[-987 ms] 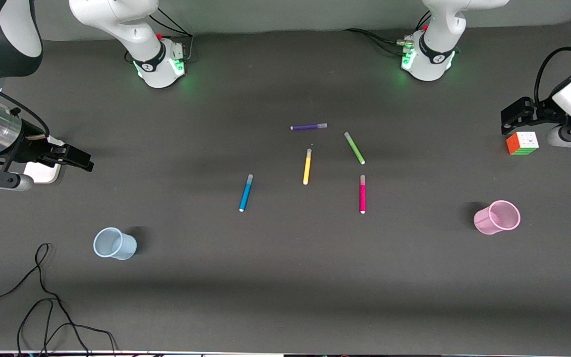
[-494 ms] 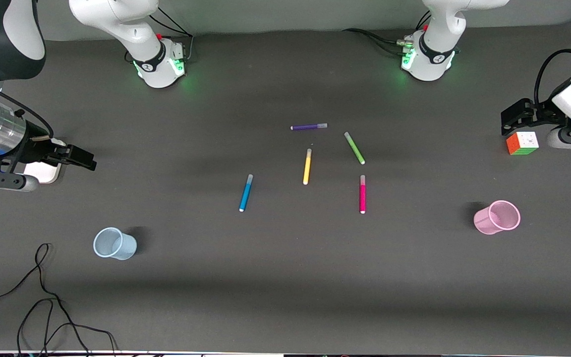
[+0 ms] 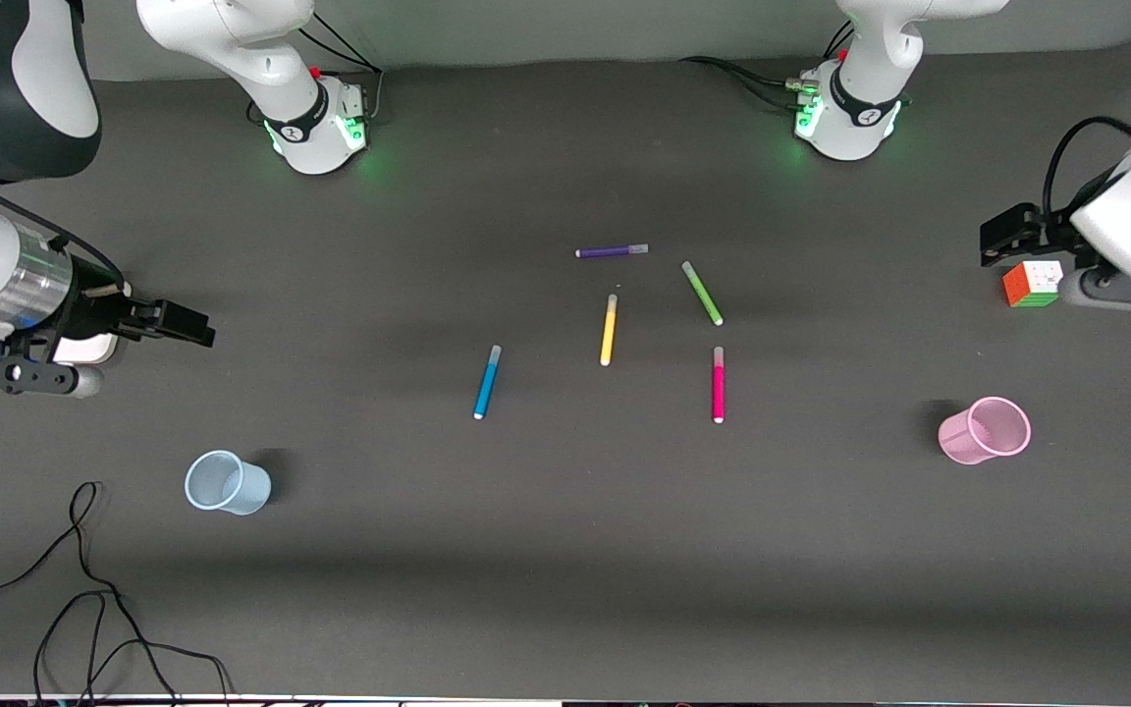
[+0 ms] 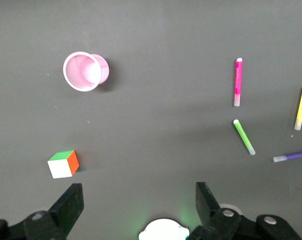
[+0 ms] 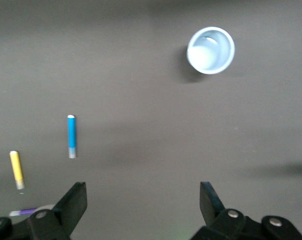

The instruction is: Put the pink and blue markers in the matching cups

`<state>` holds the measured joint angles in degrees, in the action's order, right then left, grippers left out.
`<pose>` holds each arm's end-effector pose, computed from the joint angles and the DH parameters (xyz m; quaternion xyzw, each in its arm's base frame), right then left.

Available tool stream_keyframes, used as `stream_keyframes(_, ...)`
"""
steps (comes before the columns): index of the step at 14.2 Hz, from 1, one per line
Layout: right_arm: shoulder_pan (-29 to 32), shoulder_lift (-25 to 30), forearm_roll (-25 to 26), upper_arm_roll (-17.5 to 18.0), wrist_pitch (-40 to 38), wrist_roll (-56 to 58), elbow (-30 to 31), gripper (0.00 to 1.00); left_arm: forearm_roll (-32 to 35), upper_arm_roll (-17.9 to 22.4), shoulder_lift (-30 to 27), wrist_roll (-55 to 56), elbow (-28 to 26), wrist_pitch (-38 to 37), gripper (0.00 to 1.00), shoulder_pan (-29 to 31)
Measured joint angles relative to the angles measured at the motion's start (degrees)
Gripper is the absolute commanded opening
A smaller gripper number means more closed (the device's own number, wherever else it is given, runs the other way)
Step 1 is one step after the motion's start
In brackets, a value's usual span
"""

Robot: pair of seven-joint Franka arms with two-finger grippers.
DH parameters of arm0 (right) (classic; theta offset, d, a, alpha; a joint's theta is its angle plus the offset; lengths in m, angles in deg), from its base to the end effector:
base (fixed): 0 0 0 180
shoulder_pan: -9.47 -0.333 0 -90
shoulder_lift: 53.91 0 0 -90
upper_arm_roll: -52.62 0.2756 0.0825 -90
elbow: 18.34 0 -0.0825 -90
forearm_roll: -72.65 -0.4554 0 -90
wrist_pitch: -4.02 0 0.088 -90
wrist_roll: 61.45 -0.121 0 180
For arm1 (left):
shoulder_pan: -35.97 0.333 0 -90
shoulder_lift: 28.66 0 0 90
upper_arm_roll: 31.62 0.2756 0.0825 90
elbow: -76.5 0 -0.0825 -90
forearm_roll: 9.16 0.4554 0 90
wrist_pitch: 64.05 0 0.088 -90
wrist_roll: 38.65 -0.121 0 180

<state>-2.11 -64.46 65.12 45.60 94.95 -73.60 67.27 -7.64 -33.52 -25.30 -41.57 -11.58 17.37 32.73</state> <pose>0.6659 0.0738 0.4950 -0.9951 0.0695 0.0523 0.0472 0.6193 -0.0517 0.5399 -0.9937 0.0692 0.0871 0.0140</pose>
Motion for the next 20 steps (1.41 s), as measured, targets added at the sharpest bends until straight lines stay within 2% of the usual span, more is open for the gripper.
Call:
stream_keyframes(3,-1.1,-5.3,-3.2,0.3,-0.1,0.0,-5.3,1.0,-0.2,-0.2,2.0,-0.2,0.0,0.5,1.0,-0.2)
stream_keyframes(5,-1.8,-10.3,-4.2,2.1,-0.3,0.0,-8.6,1.0,-1.5,-0.7,2.9,-0.2,-0.7,2.6,0.99,-0.8)
stream_keyframes(8,-2.4,-19.4,-4.9,7.1,-0.3,-0.2,-12.2,1.0,-6.1,-0.9,3.8,-0.2,-5.7,10.0,0.99,-2.1)
stream_keyframes(11,-2.9,-27.7,-7.8,8.6,-0.2,-0.5,-16.0,1.0,-7.5,-1.0,5.8,1.4,-10.4,17.1,0.99,-4.0)
stream_keyframes(16,-2.9,-36.0,-9.3,11.1,-0.2,-3.0,-20.0,0.99,-7.6,-1.3,12.1,9.2,-11.3,23.4,0.99,-9.9)
stream_keyframes(20,-3.4,-40.9,-9.3,13.1,1.7,-6.2,-21.2,0.99,-8.3,-1.3,17.7,10.9,-11.9,30.4,0.99,-12.1)
